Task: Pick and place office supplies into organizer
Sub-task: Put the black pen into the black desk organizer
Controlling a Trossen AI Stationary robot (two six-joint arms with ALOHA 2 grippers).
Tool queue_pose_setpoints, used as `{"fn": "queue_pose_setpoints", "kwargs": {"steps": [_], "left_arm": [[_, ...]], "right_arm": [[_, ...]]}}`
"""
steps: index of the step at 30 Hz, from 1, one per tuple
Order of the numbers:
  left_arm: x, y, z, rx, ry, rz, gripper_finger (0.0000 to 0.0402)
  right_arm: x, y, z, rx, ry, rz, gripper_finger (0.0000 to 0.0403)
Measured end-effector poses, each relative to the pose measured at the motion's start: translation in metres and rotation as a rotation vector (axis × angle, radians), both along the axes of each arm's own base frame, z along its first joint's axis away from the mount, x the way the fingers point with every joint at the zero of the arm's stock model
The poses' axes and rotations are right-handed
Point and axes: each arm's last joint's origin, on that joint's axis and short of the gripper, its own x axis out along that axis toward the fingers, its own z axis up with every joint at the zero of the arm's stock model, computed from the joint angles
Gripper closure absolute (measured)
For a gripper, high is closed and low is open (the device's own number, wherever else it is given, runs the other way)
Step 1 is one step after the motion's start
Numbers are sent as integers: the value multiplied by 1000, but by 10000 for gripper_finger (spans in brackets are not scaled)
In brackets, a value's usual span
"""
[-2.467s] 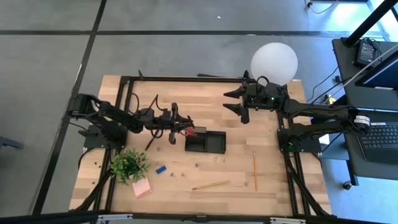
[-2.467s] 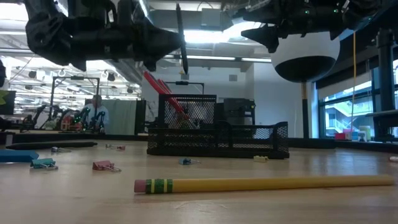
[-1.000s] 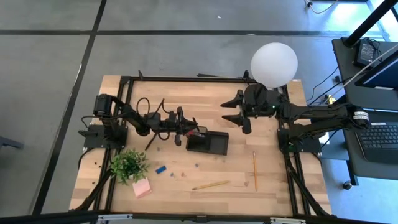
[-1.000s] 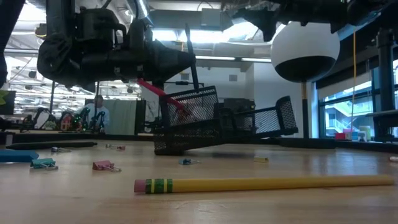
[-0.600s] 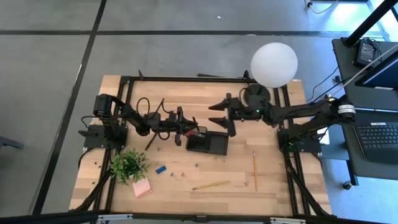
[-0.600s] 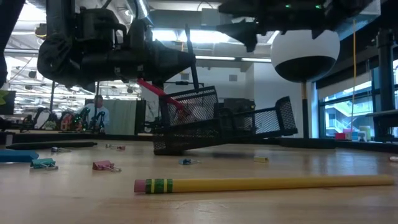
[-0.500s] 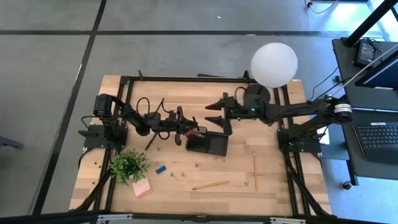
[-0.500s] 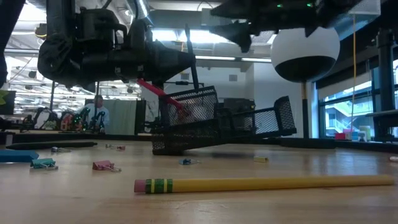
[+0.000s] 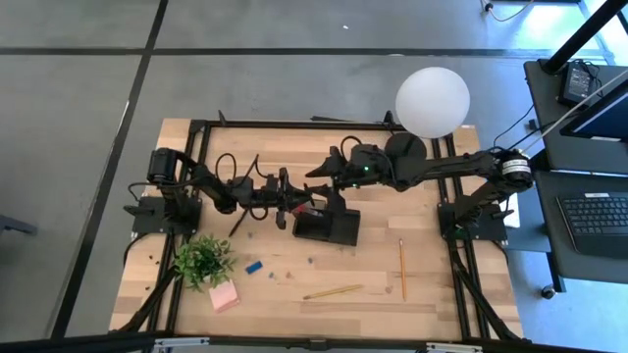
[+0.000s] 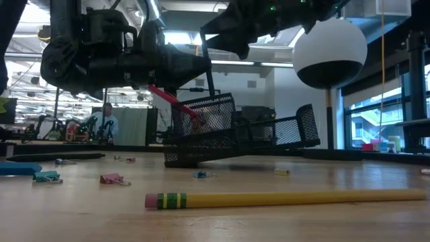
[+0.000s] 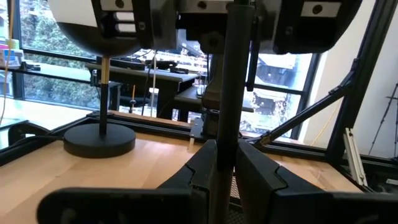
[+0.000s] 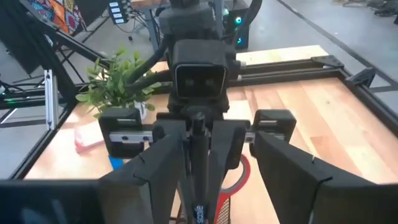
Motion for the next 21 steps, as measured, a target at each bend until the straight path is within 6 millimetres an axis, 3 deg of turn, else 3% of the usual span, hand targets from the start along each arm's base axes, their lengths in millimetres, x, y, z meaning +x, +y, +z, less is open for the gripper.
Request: {"fn": "queue_pose_setpoints", "kwargs": {"steps": [21], "left_arm": [[0, 0, 0, 0, 0, -1, 357]], "right_arm": [[9, 5, -8, 58, -20, 43, 253]]}}
